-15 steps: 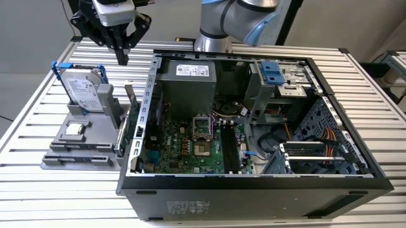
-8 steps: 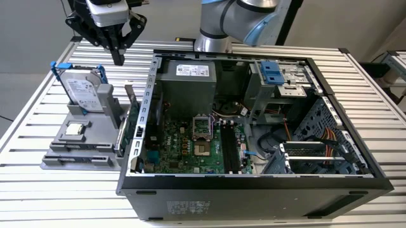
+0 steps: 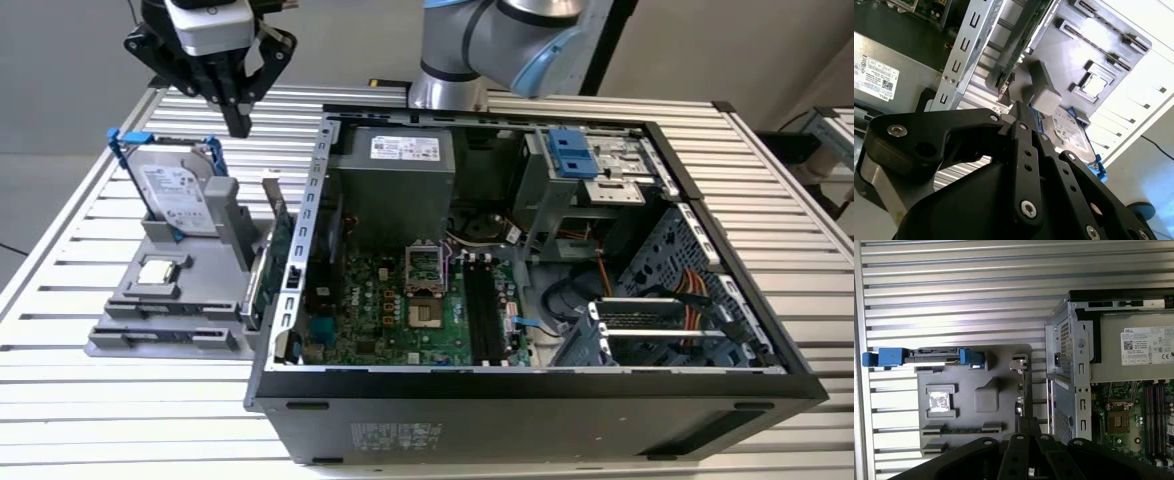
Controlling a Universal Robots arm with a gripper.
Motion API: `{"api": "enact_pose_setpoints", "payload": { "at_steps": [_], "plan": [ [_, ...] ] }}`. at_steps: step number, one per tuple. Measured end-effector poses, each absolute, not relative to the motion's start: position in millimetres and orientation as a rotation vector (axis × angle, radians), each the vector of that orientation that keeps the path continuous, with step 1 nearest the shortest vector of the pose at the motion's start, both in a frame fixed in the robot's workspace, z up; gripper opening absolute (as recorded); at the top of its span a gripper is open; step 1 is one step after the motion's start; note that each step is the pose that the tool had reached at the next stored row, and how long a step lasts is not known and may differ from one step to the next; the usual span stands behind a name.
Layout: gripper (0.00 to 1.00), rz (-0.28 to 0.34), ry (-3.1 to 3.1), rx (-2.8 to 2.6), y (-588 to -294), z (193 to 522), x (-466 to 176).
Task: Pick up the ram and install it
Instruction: 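Reach for the ram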
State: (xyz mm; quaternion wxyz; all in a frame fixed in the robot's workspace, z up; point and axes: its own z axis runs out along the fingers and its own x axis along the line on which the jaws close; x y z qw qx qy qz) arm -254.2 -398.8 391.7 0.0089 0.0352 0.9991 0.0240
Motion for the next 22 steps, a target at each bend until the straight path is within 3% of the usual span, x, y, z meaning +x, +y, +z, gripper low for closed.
{"api": "enact_pose_setpoints", "payload": {
  "at_steps": [22],
  "plan": [
    [0.0, 0.075, 3.125, 0.11, -398.8, 390.6, -272.7]
  ]
}}
